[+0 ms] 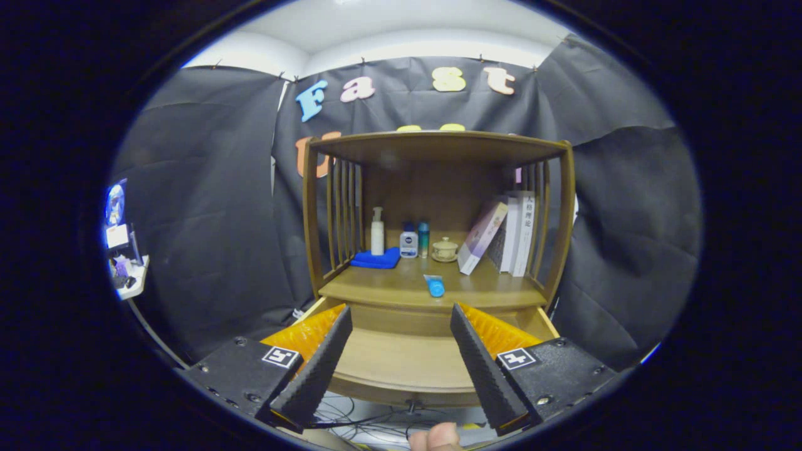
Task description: Pull open the drawer, take out the items inside it, and place them on the countertop above the cabinet.
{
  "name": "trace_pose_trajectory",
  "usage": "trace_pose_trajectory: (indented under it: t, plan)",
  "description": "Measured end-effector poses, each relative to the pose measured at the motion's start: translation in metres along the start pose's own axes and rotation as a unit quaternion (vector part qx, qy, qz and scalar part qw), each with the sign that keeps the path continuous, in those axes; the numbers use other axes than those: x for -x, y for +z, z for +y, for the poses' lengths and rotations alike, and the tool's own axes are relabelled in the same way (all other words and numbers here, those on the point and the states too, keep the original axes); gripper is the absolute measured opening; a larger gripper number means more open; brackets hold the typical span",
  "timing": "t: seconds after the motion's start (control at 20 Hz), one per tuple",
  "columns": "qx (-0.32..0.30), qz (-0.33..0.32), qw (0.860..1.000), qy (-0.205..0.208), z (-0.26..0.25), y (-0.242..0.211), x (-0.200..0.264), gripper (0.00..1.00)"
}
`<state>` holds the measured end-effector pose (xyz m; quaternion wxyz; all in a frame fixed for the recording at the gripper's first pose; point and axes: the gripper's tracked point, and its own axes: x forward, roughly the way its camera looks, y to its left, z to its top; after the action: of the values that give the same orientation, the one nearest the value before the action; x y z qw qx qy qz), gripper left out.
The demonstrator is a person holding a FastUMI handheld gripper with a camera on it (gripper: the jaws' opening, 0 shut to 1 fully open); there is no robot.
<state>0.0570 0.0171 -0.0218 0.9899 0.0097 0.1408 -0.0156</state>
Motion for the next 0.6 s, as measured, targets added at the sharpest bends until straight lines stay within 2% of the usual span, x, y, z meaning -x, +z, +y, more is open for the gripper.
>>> trace_pose_trajectory:
  t: [0.2, 0.35, 0.6]
  plan:
    - [-0.003, -0.017, 1.0, -0.006, -0.003, -0.041, 0.013, 1.0]
    - [0.022, -0.022, 0.999, -0.018, -0.005, -0.08, 0.012, 1.0]
    - [0.041, 0.007, 0.999, -0.017, -0.002, -0.153, 0.002, 1.0]
